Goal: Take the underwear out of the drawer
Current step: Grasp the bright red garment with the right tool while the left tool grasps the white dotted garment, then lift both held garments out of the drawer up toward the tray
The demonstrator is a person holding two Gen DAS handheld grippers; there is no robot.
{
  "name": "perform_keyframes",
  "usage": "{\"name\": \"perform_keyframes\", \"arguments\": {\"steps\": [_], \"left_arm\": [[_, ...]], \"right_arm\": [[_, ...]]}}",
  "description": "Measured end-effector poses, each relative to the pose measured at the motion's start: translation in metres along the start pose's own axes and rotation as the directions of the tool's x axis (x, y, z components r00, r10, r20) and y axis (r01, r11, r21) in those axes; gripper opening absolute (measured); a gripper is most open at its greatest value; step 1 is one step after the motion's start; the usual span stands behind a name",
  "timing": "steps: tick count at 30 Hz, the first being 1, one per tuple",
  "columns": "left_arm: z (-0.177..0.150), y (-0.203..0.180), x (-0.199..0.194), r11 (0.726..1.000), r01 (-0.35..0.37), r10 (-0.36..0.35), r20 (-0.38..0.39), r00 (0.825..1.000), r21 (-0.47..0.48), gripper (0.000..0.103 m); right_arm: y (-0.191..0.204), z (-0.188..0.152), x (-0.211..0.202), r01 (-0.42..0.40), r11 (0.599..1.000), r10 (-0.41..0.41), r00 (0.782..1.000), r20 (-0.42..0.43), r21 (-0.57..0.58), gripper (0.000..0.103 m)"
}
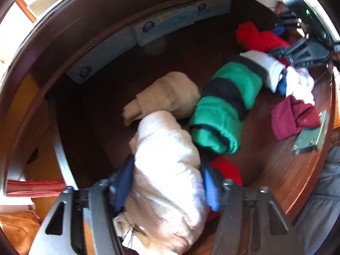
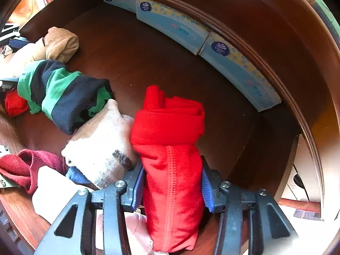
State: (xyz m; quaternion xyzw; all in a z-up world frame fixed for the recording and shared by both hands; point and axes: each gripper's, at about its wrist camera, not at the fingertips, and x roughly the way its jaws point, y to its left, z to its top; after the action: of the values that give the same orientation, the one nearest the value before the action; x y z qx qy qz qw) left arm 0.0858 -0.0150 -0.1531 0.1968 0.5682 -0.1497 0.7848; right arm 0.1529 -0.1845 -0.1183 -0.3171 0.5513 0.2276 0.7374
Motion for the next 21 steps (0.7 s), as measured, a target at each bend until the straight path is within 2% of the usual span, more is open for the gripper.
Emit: {"name": "perform_keyframes", "arguments": {"steps": [2, 6, 8, 11, 14, 21], "left_arm": [[-0.004, 0.001, -0.002, 1.000, -0.007, 0.007, 0.016, 1.000, -0.005, 0.045], [-0.009, 0.002, -0.006, 0.999, -0.021, 0.023, 0.056, 0.998, -0.038, 0.031], [-0.011, 0.003, -0.010, 0.998, 0.000, 0.006, 0.089, 0.996, -0.071, 0.030], [-0.014, 0.004, -0.017, 0.992, 0.023, -0.005, 0.148, 0.989, -0.122, 0.028], [-0.015, 0.009, -0.026, 0.983, 0.043, -0.005, 0.207, 0.978, -0.180, 0.028], [-0.023, 0.020, -0.045, 0.951, 0.083, 0.021, 0.331, 0.943, -0.298, 0.028]], "right_arm": [[0.001, -0.002, -0.002, 0.036, 0.999, -0.036, 0.999, -0.005, -0.012, 0.046], [0.009, -0.007, -0.013, 0.029, 0.999, -0.029, 1.000, 0.007, -0.013, 0.045], [0.010, -0.010, -0.016, 0.018, 1.000, -0.018, 1.000, 0.014, -0.009, 0.045], [0.003, -0.016, -0.018, -0.046, 0.998, 0.044, 0.998, 0.044, 0.050, 0.044], [-0.009, -0.020, -0.027, -0.081, 0.991, 0.072, 0.994, 0.088, 0.108, 0.044], [-0.018, -0.033, -0.045, -0.094, 0.985, 0.068, 0.982, 0.174, 0.147, 0.043]]}}
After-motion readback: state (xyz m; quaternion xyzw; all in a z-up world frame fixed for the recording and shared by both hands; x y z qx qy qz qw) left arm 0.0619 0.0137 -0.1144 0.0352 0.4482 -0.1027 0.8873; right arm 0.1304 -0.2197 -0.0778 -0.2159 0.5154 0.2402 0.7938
